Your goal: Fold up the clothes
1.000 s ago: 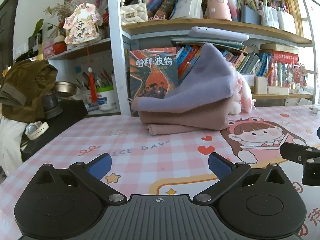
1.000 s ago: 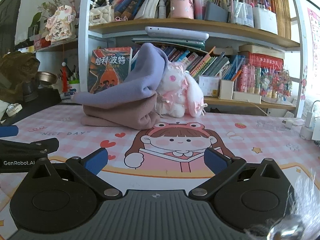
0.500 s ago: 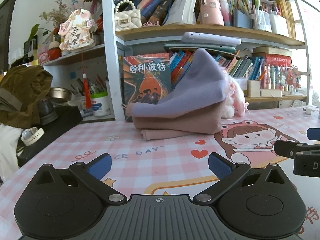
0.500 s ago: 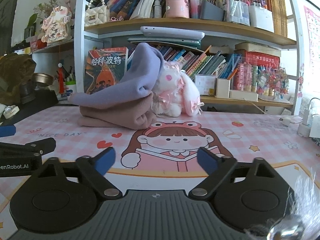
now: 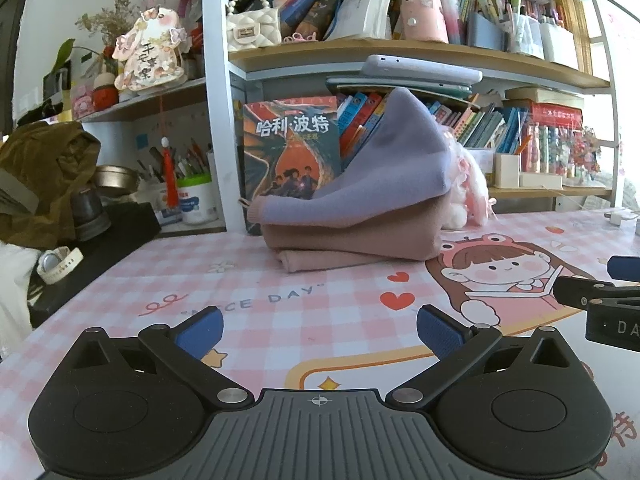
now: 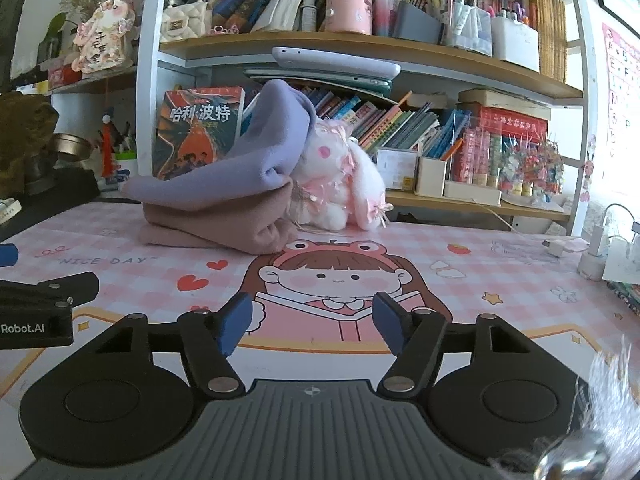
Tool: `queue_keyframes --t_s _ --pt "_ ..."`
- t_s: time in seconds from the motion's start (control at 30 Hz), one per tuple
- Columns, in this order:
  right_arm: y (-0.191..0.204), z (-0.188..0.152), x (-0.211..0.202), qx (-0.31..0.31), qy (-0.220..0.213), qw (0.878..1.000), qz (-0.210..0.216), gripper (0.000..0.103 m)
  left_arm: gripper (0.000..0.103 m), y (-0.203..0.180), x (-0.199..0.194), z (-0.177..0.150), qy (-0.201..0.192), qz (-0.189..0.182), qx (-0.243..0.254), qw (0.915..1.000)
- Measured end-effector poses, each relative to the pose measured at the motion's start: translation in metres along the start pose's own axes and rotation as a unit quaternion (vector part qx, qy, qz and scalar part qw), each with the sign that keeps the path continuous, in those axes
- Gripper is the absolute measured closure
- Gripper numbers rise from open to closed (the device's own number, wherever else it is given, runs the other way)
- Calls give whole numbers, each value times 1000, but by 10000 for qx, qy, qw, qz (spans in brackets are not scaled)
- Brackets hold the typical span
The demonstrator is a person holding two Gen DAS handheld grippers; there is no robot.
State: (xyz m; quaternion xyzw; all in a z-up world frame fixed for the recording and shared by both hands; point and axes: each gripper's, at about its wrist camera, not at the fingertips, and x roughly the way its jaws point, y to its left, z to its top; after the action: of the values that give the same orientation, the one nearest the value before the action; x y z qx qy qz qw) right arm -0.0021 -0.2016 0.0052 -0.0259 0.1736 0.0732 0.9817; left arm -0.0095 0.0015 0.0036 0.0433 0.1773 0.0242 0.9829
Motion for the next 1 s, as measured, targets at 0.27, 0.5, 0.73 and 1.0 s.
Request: queue_keyframes --t_s 0.27,0.5,0.73,1.0 --pt "0 0 4 6 142 9998 137 37 0 0 -3 1 -82 152 -21 9998" --pt "-3 0 3 96 102 9998 122 41 0 0 0 2 -33 181 -22 9998" --pt "-5 0 2 135 80 9998 129 56 0 5 1 1 20 117 -158 9998" --pt "1 1 3 -43 102 9998 185 65 0 8 0 0 -12 94 -258 9996"
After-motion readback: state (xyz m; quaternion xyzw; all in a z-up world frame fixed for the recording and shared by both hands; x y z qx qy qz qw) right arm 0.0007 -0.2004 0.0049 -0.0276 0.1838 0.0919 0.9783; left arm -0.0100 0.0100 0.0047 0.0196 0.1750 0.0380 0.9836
